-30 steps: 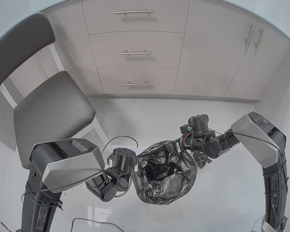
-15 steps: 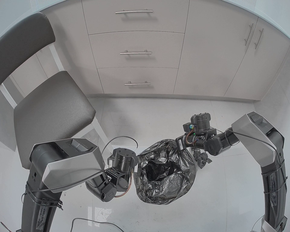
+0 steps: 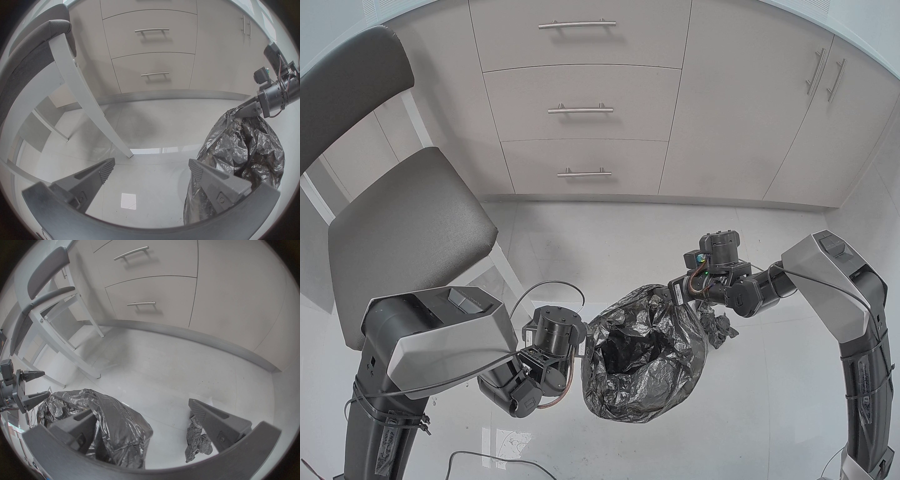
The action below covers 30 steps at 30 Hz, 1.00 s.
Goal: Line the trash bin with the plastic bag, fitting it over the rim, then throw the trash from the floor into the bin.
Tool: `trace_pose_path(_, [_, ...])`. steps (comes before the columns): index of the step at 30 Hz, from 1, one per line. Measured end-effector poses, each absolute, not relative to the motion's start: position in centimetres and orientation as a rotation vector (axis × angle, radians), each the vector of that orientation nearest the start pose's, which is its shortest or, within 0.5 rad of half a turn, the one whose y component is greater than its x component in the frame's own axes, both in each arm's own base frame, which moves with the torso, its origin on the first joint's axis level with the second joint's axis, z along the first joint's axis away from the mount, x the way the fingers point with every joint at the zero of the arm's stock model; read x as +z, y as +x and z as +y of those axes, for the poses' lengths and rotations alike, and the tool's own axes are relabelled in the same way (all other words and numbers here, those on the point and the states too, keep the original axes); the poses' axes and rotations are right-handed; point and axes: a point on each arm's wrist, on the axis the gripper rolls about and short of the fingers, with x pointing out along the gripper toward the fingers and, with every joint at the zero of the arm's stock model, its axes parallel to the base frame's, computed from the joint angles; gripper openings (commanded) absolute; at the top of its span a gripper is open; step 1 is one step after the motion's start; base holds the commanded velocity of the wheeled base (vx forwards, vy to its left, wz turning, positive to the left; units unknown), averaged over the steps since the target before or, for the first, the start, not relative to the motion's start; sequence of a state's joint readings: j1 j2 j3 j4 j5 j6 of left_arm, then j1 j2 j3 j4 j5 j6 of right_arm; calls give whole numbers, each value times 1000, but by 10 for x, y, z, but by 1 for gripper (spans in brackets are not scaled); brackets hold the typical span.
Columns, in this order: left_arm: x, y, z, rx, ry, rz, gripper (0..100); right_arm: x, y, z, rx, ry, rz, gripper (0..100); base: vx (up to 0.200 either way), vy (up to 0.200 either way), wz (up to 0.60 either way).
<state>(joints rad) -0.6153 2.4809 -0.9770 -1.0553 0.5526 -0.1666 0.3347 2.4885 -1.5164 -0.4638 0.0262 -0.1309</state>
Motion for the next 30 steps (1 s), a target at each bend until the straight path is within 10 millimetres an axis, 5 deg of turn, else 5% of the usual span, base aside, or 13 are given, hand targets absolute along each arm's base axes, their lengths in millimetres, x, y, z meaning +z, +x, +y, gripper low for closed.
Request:
trace_pose_path(14, [-25, 345, -227, -25, 70, 372, 100, 35, 469, 145, 351, -189, 473, 100, 0, 0, 0])
trace_pose_path(30, [-21, 344, -228, -27, 67, 367, 100, 10, 473, 139, 342, -168, 518, 100, 0, 0, 0])
